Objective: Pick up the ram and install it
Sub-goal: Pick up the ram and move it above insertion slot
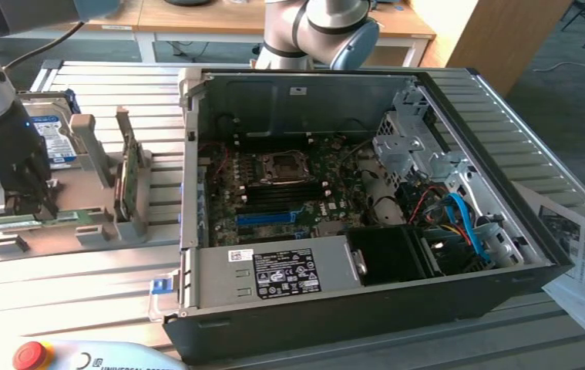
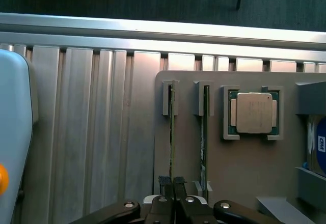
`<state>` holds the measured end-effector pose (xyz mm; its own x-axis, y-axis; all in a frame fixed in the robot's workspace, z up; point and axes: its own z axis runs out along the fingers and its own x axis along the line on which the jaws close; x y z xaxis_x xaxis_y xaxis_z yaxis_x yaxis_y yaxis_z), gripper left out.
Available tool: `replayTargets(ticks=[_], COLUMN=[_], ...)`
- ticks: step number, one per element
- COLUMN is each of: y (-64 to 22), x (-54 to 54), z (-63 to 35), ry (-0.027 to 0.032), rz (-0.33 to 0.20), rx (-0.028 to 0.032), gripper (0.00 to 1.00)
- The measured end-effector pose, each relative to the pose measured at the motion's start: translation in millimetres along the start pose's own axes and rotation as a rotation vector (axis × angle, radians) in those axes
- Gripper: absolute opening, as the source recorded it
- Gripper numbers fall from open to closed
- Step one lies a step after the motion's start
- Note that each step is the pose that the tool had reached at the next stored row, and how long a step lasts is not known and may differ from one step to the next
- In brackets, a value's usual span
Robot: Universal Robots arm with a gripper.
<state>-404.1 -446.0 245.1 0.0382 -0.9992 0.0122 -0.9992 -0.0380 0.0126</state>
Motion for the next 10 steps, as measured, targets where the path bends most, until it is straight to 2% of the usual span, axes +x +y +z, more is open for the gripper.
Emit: replayTargets(ticks=[10], y=[0.2], x=[0.2], z=[-17.0], ry=[0.0], rz=[0.0], rx=[-0.0001], gripper=[0.12])
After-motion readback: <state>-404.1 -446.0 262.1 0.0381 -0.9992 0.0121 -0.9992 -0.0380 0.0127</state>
